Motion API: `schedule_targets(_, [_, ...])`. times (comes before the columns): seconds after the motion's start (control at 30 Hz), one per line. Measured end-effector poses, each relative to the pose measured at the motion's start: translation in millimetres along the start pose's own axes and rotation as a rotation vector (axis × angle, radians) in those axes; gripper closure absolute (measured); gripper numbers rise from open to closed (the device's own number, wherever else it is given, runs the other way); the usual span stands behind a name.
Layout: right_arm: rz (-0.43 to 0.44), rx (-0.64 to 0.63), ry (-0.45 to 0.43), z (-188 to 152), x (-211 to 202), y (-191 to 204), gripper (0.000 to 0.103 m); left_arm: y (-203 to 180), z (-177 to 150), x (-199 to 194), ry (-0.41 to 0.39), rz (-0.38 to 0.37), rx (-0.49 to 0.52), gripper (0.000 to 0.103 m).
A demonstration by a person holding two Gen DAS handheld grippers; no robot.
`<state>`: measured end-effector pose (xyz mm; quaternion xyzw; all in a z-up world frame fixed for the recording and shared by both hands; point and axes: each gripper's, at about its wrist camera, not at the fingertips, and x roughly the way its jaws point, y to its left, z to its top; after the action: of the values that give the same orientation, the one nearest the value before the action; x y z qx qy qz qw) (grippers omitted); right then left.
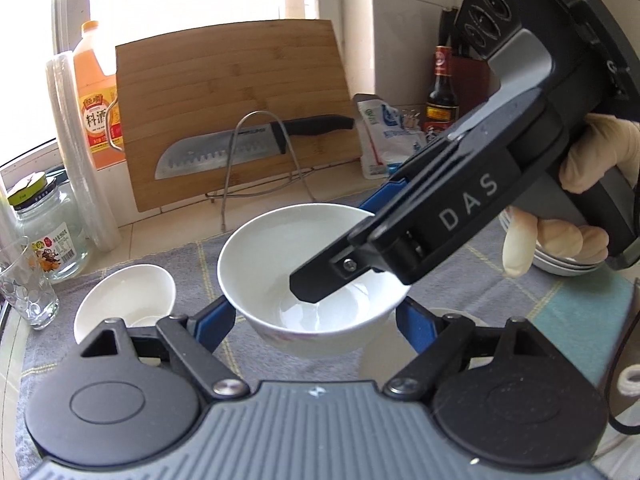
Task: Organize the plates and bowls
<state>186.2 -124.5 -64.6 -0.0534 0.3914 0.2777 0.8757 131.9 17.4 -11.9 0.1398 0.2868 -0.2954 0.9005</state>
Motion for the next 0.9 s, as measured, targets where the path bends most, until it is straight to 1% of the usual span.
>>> schedule_targets(0.43, [-0.044,0.05,0.001,-40,-32,17,0.023,-32,-15,-23,0.014,-0.078,0.04,0.016])
schedule_targets(0.63, [-0.065,0.086,0.018,-57,-37,19,0.023,-39,-22,-24,0.036,-0.124,0.044,0.016])
schedule_targets(0.9, [-0.082,0.114,0.049,-71,-36,18,0.023,-45,-29,-19,0.072,-0.159,0.037,0.016])
